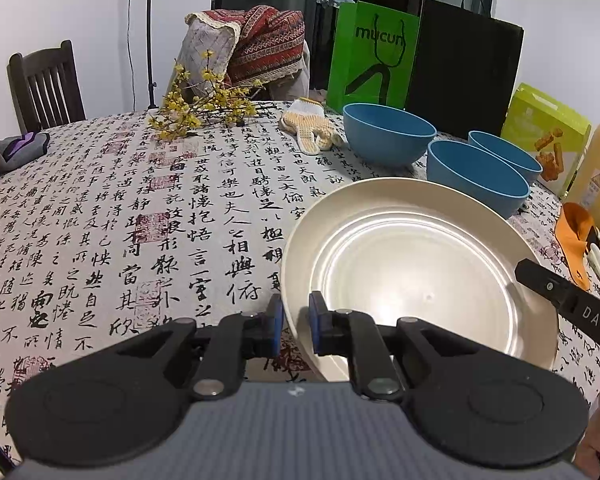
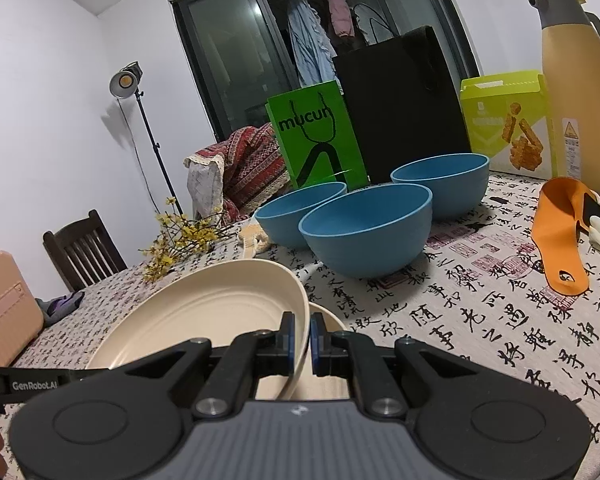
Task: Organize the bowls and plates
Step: 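Lower the held plate toward the top of the cream plate stack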
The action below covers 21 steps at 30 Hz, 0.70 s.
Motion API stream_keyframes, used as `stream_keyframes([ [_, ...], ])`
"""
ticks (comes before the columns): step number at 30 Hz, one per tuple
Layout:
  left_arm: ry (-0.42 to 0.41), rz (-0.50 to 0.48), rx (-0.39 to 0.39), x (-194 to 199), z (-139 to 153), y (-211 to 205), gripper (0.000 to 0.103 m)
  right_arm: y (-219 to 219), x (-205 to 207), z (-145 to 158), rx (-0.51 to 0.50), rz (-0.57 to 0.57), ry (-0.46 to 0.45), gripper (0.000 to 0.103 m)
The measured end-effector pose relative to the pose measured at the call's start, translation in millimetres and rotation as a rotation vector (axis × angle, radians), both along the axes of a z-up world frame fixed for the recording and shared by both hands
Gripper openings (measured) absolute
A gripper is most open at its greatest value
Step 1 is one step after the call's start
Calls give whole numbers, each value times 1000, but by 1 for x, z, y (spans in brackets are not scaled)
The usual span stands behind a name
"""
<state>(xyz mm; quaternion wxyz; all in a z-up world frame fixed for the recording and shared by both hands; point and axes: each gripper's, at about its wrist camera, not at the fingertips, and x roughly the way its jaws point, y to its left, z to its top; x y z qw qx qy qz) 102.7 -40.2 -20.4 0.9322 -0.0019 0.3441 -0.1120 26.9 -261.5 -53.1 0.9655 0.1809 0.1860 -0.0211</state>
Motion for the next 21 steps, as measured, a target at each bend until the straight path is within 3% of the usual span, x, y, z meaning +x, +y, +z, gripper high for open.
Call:
stream_keyframes([
  [21, -13, -26, 88, 0, -14, -20, 15, 7, 3, -6, -136, -32, 28, 8],
])
